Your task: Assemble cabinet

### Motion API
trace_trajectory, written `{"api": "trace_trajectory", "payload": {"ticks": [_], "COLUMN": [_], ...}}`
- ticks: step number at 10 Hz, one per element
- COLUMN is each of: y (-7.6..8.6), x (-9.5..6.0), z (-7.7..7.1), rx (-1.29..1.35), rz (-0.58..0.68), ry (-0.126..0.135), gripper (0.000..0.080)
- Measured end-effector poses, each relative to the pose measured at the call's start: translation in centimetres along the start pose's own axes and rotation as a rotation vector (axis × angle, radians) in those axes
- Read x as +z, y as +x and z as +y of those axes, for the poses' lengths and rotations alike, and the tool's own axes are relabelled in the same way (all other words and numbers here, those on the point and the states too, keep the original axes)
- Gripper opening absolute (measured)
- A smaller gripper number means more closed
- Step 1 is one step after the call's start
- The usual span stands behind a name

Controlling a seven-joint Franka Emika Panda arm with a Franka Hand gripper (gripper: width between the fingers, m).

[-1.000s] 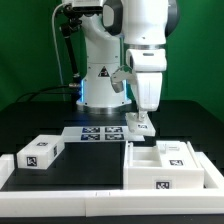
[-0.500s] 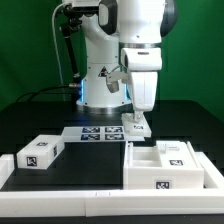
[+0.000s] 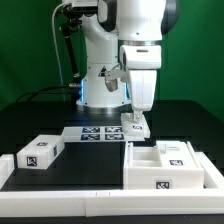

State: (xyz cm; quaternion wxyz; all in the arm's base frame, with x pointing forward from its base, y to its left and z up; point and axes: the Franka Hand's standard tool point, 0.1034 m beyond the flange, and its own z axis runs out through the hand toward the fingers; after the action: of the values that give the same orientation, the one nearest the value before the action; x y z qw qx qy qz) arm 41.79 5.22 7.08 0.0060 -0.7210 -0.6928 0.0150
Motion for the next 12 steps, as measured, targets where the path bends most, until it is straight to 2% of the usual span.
{"api": "trace_trajectory", "payload": {"ticks": [1,3,5,6,7,12], "y": [0.2,0.4,0.2,-0.1,0.0,-0.9], "x": [0.0,0.0,-0.2,-0.1,-0.2,0.1], "z": [0.1,0.4,1.6,2.0,2.5,2.4], "rx": [0.001,0.037,0.056,0.083,0.113,0.069], "rz": [0.011,0.011,0.006,-0.002,-0.004,0.014], "ry": [-0.024,-0.022,-0.005,0.031,0.033,0.029], "gripper": [0.0068,0.0068,0.0068,0.0068,0.0068,0.0068]}}
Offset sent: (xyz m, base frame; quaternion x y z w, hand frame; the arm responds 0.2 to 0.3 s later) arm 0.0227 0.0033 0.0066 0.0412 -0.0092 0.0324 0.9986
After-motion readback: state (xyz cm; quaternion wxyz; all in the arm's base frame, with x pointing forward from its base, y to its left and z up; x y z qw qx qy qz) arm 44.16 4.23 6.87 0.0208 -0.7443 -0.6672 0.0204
